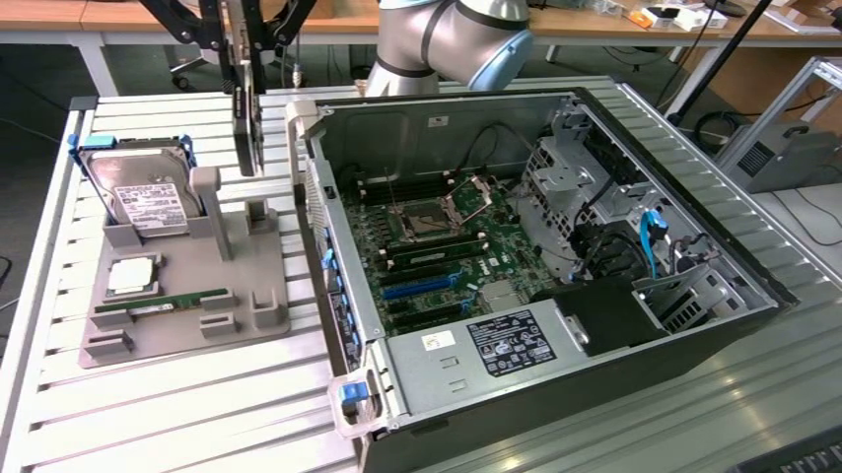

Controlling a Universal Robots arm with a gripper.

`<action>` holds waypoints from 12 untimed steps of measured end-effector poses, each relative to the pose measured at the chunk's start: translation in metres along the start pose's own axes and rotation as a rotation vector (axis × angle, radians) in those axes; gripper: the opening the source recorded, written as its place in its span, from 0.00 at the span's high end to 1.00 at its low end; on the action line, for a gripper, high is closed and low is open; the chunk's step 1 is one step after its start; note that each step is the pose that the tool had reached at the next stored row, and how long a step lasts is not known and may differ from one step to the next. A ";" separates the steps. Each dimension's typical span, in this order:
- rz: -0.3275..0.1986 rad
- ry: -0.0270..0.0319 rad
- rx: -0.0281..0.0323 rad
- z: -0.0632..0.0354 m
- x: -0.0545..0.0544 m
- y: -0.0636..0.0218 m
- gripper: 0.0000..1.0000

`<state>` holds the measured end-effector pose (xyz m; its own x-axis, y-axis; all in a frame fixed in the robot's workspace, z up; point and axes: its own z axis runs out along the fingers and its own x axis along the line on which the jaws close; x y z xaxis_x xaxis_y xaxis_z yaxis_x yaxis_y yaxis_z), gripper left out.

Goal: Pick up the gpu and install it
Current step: 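Pick up the gpu and move the gpu toward the slot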

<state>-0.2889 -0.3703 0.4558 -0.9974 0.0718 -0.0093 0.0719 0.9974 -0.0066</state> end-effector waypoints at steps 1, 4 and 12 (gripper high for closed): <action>0.000 0.0000 0.0001 0.0000 0.000 0.0000 0.73; 0.000 0.0000 0.0002 0.0000 -0.001 0.0001 0.73; 0.000 -0.0001 0.0006 0.0001 -0.004 0.0003 0.73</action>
<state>-0.2848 -0.3703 0.4558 -0.9974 0.0719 -0.0093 0.0719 0.9974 -0.0072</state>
